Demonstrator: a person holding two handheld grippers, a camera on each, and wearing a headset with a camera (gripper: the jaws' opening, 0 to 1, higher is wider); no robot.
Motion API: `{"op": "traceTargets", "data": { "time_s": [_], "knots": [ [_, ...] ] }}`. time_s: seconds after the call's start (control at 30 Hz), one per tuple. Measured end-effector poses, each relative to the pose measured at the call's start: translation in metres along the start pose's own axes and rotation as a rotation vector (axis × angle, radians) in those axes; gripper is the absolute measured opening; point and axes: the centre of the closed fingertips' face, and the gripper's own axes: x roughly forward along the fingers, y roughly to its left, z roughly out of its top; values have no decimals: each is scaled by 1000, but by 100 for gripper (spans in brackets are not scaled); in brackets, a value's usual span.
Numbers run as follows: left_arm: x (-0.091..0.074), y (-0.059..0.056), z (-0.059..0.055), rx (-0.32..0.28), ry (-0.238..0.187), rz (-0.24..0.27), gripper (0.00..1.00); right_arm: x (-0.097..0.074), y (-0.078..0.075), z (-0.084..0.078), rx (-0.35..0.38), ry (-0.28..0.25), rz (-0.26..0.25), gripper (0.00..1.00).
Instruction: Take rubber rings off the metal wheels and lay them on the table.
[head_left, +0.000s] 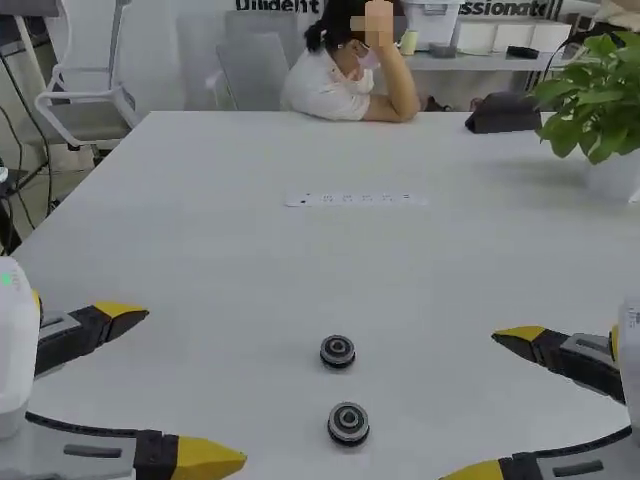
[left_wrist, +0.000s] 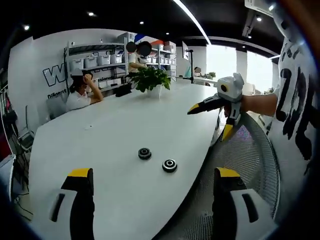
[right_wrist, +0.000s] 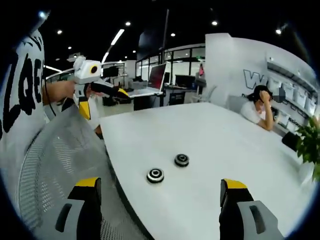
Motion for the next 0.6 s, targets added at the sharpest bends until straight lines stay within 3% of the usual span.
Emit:
{"op": "traceTargets", "data": {
  "time_s": [0.6],
  "knots": [
    [-2,2,-2,-17,-9,2,99,2,-5,-1,-6,23,1,99]
  ]
}}
